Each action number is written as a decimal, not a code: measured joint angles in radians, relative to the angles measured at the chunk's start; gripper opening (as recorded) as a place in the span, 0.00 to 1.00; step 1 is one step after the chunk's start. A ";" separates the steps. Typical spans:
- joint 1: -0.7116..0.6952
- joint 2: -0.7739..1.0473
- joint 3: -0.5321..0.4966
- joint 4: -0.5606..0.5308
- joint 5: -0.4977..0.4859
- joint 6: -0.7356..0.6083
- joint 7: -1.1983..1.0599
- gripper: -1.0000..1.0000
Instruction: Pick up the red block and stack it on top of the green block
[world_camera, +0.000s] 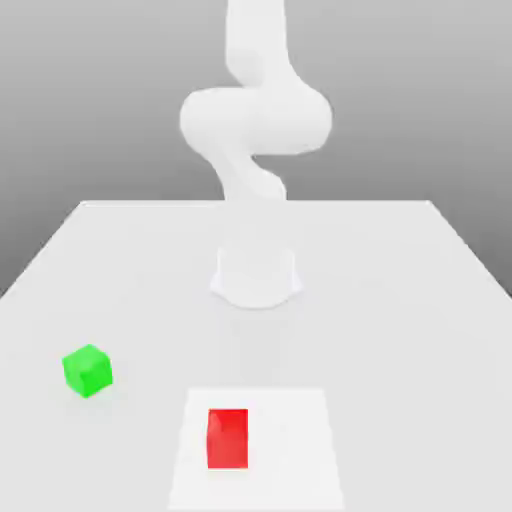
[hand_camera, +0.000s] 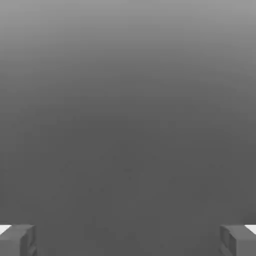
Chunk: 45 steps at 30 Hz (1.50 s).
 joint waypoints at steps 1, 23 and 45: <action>0.001 0.039 -0.004 -0.016 0.001 0.020 -0.005 0.50; -0.012 0.840 -0.057 -0.314 0.025 0.444 -0.113 0.50; -0.190 0.724 -0.135 -0.371 -0.022 0.378 -0.186 0.00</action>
